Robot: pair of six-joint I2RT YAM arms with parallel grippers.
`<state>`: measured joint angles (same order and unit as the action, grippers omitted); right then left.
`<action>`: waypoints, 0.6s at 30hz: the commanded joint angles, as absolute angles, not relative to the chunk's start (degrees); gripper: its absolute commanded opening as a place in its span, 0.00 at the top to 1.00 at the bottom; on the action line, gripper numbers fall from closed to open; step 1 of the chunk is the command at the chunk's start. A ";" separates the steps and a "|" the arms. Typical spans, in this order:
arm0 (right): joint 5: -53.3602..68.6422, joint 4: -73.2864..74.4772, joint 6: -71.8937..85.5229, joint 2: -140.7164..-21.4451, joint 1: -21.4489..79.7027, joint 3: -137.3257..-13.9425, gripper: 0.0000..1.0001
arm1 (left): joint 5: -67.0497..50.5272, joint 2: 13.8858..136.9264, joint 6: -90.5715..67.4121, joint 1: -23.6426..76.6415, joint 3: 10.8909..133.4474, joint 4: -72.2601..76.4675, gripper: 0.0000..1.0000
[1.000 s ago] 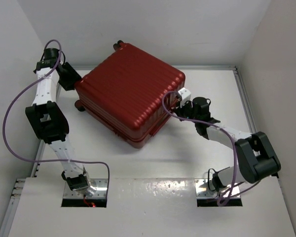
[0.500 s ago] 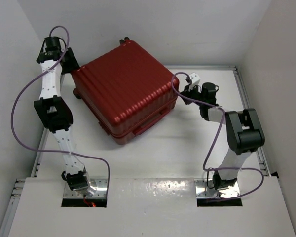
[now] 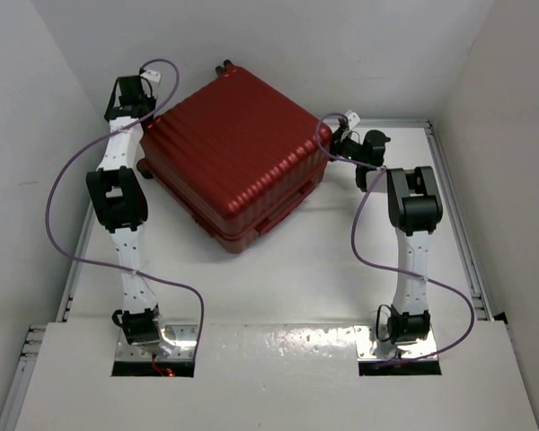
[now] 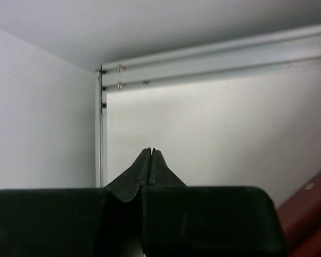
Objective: Pack the luggage
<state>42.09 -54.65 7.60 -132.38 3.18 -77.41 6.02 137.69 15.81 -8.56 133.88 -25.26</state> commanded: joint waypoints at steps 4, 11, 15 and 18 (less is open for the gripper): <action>33.84 -62.57 12.38 -144.39 0.61 -91.46 1.00 | 10.88 138.78 19.16 -7.21 132.98 -24.53 1.00; 34.72 -64.60 14.50 -148.36 2.02 -96.24 1.00 | 15.91 136.76 13.37 -6.68 132.98 -21.28 0.35; 35.59 -66.71 15.47 -144.50 2.55 -91.61 0.85 | 18.71 132.73 9.23 -7.21 132.37 -17.94 0.00; 37.53 -67.85 14.68 -138.00 3.16 -83.20 0.50 | 21.52 127.56 7.23 -7.82 130.70 -13.37 0.00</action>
<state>40.25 -65.41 14.98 -144.40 1.98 -89.82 17.50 137.34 11.18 -7.44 130.89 -20.88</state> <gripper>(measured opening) 0.453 0.994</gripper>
